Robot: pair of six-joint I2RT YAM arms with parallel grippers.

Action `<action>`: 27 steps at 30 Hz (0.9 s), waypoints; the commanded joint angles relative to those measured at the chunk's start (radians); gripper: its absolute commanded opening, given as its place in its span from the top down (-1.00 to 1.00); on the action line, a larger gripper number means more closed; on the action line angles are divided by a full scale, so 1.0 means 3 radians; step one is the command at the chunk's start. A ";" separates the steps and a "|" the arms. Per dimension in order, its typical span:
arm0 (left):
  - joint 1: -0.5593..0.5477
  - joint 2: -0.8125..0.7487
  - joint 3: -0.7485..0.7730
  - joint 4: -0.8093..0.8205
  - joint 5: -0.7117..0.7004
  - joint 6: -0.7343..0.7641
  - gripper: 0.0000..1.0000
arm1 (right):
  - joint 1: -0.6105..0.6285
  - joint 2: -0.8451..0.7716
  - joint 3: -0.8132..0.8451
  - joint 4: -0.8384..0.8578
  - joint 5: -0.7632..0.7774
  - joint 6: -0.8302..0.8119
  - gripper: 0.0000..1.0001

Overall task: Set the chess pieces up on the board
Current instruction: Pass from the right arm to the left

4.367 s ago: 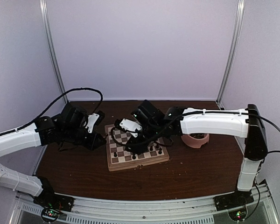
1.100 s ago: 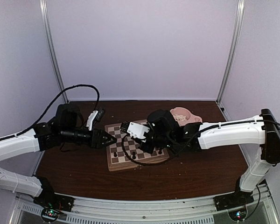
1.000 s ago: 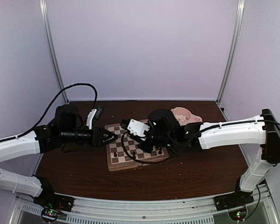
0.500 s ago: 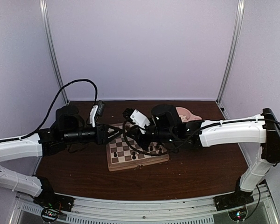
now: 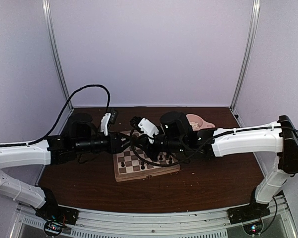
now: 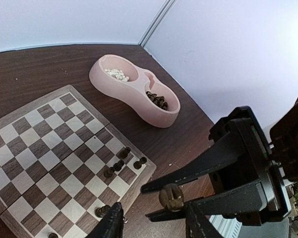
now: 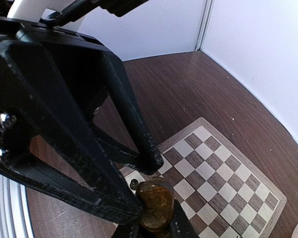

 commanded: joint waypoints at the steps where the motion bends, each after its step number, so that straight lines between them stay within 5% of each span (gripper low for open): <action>1: -0.0020 0.0105 0.0150 0.0235 0.0023 0.0021 0.22 | -0.0010 0.0013 -0.0007 0.0028 0.0088 -0.0019 0.76; 8: -0.0020 0.0256 0.0234 0.0245 0.0056 0.0009 0.67 | -0.0007 -0.0008 -0.0045 0.0037 0.0107 -0.0035 0.76; 17: -0.0020 0.0271 0.0258 0.0270 0.0006 -0.0014 0.49 | -0.0005 -0.0017 -0.0040 -0.0018 0.0135 -0.0074 0.75; 27: -0.0017 0.0290 0.0259 0.0319 0.0027 0.0033 0.92 | -0.0007 -0.0031 -0.0044 -0.0025 0.0173 -0.0133 0.65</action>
